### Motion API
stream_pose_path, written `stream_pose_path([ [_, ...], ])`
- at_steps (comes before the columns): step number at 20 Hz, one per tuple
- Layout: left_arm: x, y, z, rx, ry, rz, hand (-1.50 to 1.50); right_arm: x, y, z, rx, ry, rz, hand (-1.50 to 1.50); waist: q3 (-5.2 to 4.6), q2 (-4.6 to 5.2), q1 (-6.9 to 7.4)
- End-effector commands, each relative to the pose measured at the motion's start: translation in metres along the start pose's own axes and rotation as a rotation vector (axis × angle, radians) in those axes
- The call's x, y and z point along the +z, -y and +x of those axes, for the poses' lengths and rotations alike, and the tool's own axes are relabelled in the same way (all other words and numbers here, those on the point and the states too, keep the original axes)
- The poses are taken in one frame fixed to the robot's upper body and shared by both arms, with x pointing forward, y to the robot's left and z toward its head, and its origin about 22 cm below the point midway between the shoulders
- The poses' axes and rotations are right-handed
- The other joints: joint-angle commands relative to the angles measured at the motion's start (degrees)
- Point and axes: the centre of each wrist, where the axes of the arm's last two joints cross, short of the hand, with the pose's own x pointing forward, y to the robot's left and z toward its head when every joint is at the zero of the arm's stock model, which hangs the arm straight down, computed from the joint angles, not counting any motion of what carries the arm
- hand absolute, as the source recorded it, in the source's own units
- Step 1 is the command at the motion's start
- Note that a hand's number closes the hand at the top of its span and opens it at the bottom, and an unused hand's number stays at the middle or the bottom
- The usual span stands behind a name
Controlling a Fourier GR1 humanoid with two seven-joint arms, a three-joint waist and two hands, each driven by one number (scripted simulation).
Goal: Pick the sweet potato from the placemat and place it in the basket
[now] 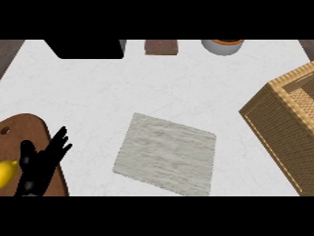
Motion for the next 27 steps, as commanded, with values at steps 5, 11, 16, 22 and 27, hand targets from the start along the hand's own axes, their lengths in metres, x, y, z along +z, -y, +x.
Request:
stream_pose_path([
  [5,0.008,0.013,-0.028,-0.028,-0.06,-0.006,0.0,-0.01,0.023,-0.033,0.255,0.006,-0.001,-1.5,-0.36,0.45,0.73],
  [11,0.004,0.004,-0.02,-0.007,-0.102,0.008,0.0,-0.006,0.038,-0.056,0.213,0.076,-0.035,-1.5,-0.39,0.21,-0.29],
  [16,0.01,0.013,-0.025,-0.016,-0.083,-0.021,0.0,-0.013,0.052,-0.067,0.114,0.073,-0.102,-1.5,-0.39,0.21,-0.15],
  [22,0.0,-0.013,-0.018,0.0,-0.083,-0.002,0.0,-0.004,0.117,-0.042,0.018,-0.004,-0.203,-1.5,-0.43,0.22,-0.35],
  [27,-0.003,0.0,-0.008,-0.003,-0.081,-0.015,0.0,0.038,0.162,-0.068,-0.009,-0.055,-0.255,-1.5,-0.28,0.51,-0.02],
])
